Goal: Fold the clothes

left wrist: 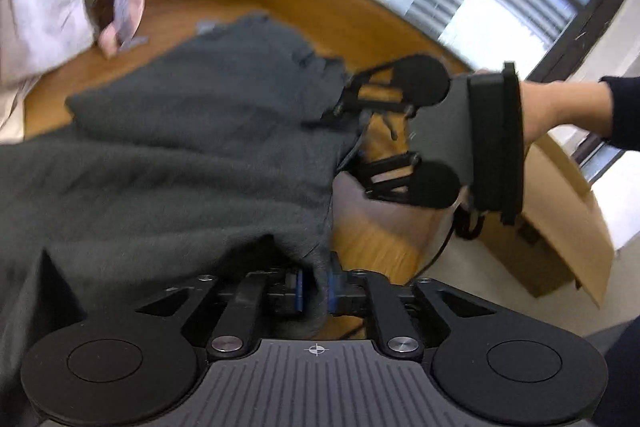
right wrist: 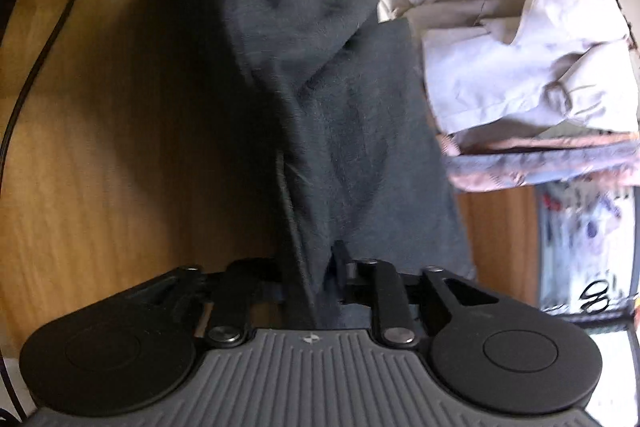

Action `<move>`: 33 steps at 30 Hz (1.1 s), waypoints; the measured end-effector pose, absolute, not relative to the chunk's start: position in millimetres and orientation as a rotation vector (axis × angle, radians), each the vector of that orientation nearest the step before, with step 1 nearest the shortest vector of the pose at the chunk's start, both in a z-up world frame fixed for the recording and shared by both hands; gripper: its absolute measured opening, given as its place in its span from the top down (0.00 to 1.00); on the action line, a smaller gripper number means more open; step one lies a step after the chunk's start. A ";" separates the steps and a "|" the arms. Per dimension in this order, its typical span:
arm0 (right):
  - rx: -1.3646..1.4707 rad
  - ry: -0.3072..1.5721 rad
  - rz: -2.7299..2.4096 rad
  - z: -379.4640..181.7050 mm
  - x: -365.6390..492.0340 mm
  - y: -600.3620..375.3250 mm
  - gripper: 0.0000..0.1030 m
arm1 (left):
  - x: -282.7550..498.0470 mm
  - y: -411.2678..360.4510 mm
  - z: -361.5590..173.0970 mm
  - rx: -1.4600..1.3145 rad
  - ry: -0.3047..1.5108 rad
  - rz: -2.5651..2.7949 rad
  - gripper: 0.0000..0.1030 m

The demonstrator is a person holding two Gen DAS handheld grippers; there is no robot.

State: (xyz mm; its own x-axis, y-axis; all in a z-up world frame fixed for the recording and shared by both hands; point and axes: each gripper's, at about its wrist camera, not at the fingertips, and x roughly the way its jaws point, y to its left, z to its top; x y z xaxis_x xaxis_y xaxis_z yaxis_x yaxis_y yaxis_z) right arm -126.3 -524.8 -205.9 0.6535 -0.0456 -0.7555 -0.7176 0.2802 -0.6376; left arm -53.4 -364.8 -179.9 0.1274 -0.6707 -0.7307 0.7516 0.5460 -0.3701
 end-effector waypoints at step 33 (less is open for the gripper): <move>0.878 0.850 -0.382 -198.2 -128.0 -696.1 0.18 | -12.8 -103.6 -202.0 -0.354 1.034 -0.089 0.39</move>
State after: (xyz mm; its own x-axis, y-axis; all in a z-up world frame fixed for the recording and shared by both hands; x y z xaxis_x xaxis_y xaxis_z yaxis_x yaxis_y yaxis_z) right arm -128.0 -696.1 -198.2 0.6222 0.0389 -0.7819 0.6109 0.6005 0.5160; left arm -12.8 -103.6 -202.0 0.5131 -0.2375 -0.8248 -0.0936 0.9398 -0.3288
